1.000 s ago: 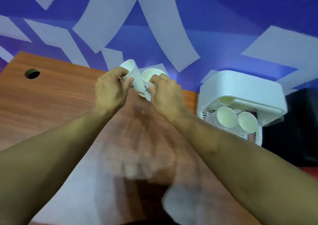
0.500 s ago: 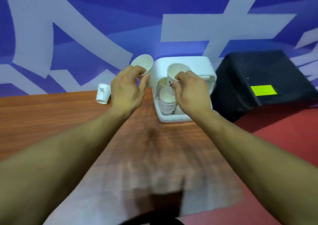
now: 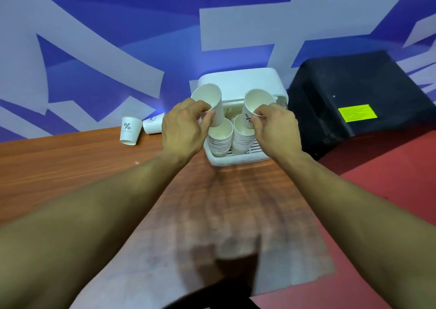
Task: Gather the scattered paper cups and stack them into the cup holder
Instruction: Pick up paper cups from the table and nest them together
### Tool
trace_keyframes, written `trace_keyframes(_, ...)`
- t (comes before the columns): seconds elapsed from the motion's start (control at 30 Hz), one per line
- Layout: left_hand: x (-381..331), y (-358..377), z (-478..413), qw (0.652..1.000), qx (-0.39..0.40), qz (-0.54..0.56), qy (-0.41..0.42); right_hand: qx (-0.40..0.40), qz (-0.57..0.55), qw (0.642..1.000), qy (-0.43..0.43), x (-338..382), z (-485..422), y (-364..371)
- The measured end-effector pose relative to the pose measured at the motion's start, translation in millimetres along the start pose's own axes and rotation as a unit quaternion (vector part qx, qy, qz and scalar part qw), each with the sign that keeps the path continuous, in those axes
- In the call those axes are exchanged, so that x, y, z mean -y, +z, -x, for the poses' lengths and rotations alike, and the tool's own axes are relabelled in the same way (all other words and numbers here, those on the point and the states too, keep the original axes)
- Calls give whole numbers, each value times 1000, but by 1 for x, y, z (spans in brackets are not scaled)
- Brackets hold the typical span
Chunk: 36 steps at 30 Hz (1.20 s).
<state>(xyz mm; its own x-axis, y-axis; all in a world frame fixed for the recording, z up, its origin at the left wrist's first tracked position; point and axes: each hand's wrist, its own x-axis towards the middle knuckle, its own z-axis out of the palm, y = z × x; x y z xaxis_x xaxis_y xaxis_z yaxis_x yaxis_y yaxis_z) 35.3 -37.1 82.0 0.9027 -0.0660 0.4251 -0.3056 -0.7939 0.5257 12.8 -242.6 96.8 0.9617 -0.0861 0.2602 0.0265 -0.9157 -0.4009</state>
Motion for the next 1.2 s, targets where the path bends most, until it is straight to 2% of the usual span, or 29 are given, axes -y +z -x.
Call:
trace_keyframes(0.23, 5, 19, 6, 996, 68, -37, 37, 61, 11, 998, 8, -7, -4, 19)
trace_keyframes(0.6, 15, 41, 6, 979, 195, -58, 22, 161, 18, 986, 27, -17, -8, 42)
trace_keyframes(0.97, 16, 49, 13, 972, 205, -89, 68, 181, 23, 983, 26, -15, -10, 47)
trace_keyframes(1.2, 19, 58, 9, 970, 240, -45, -15, 183, 32, 982, 36, -11, -12, 48)
